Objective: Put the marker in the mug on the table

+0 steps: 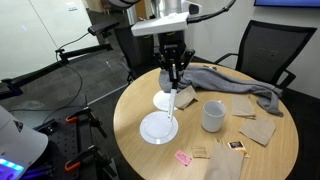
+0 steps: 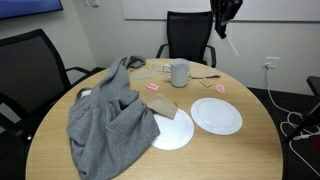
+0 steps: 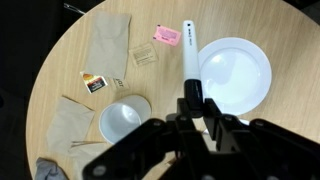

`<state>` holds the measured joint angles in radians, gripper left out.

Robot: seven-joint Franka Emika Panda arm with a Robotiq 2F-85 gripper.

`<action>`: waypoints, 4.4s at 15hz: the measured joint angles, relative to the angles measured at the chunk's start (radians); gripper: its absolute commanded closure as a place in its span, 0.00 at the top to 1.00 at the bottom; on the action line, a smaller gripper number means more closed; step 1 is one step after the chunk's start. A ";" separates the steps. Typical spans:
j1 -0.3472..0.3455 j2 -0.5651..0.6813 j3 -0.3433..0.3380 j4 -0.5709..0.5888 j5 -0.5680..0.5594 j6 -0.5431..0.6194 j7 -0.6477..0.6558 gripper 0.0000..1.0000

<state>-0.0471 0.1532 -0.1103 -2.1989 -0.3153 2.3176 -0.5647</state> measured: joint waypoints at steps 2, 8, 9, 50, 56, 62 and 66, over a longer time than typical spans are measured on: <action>0.000 0.014 0.002 0.004 -0.027 0.004 0.000 0.05; 0.004 0.113 0.033 0.030 -0.181 0.041 -0.002 0.05; 0.004 0.132 0.038 0.036 -0.203 0.053 -0.002 0.05; 0.080 0.631 0.048 0.369 -0.394 0.165 0.123 0.96; 0.085 0.529 0.052 0.322 -0.396 0.170 0.123 1.00; 0.081 0.341 0.068 0.184 -0.385 0.171 0.124 1.00; 0.080 0.202 0.085 0.071 -0.359 0.171 0.124 1.00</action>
<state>0.0330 0.3553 -0.0258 -2.1279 -0.6741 2.4883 -0.4408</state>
